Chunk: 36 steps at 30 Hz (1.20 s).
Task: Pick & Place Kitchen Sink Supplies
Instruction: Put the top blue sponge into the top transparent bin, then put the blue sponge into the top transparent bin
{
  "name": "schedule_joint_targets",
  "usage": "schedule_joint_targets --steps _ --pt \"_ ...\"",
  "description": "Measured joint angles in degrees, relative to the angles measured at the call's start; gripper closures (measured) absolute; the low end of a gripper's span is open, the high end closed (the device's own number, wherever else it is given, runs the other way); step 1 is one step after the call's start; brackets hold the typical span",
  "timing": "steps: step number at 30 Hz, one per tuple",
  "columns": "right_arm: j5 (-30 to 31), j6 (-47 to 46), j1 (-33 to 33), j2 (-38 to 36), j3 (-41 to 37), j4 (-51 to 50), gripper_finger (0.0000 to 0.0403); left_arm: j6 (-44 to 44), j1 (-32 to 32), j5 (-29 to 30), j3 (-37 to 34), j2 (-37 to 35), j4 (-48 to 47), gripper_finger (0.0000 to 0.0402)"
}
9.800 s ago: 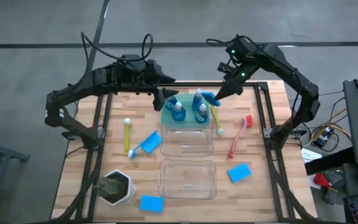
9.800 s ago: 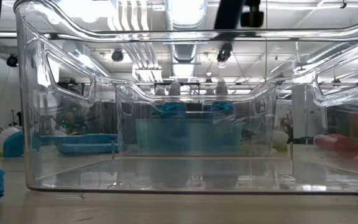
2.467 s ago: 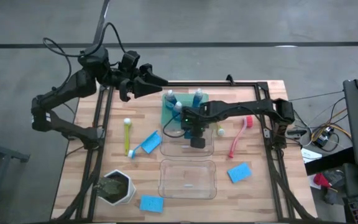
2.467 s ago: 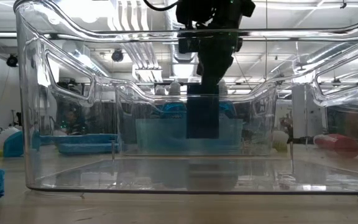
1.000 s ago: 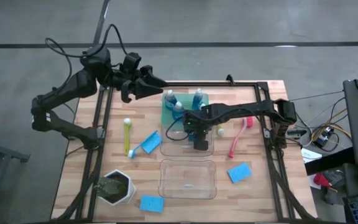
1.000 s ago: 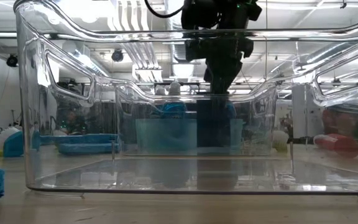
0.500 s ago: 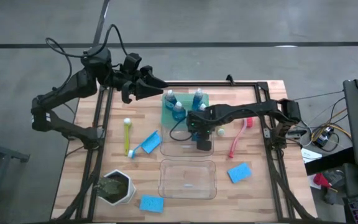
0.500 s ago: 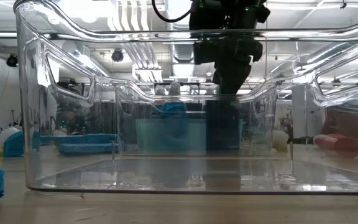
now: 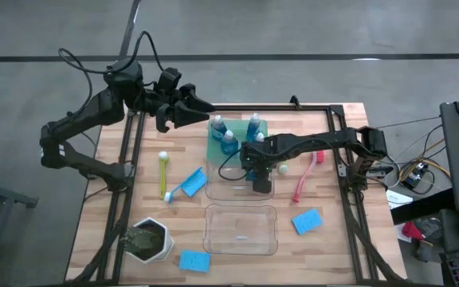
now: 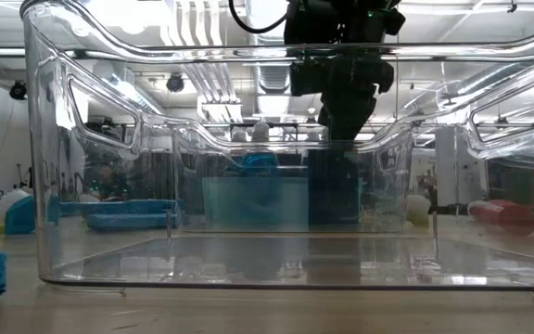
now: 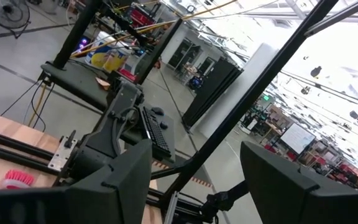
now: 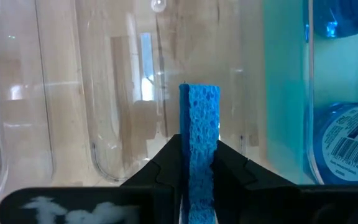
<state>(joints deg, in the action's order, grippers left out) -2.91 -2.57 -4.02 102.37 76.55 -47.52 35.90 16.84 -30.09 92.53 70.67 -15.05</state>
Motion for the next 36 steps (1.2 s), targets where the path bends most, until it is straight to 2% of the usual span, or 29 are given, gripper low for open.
schedule_joint_targets --steps 14,36 --pt "0.1 0.0 0.0 -1.4 0.0 0.5 0.0275 -0.2 0.0 0.2 0.0 0.0 0.0 0.0165" --pt "1.6 -4.2 0.0 -10.6 1.9 -0.5 0.0266 -0.3 0.0 0.8 0.0 0.0 0.0 0.0165"
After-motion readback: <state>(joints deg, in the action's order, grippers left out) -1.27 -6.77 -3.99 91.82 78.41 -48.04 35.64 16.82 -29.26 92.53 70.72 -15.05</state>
